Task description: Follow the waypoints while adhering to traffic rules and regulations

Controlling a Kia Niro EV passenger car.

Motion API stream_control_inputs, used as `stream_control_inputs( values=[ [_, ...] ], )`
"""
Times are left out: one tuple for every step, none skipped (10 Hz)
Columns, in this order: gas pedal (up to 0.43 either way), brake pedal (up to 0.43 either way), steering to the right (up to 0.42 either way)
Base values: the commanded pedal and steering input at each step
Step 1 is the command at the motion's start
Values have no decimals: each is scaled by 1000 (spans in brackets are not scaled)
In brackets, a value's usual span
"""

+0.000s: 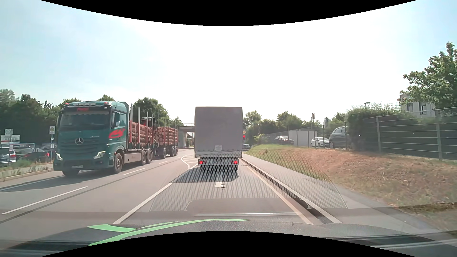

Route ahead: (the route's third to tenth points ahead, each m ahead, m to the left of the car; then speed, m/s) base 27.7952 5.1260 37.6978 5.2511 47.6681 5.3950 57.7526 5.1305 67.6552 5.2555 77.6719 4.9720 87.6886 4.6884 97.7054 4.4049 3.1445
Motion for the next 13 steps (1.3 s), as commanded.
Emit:
stream_control_inputs(
  values=[
    [0,183,-2],
    [0,177,-2],
    [0,171,-1],
    [0,171,-1],
    [0,177,-1],
    [0,183,-1],
    [0,177,-1],
    [0,165,-1],
    [0,134,-1],
    [0,128,-1],
    [0,128,-1],
    [0,128,-1],
    [0,98,-1]
  ],
)
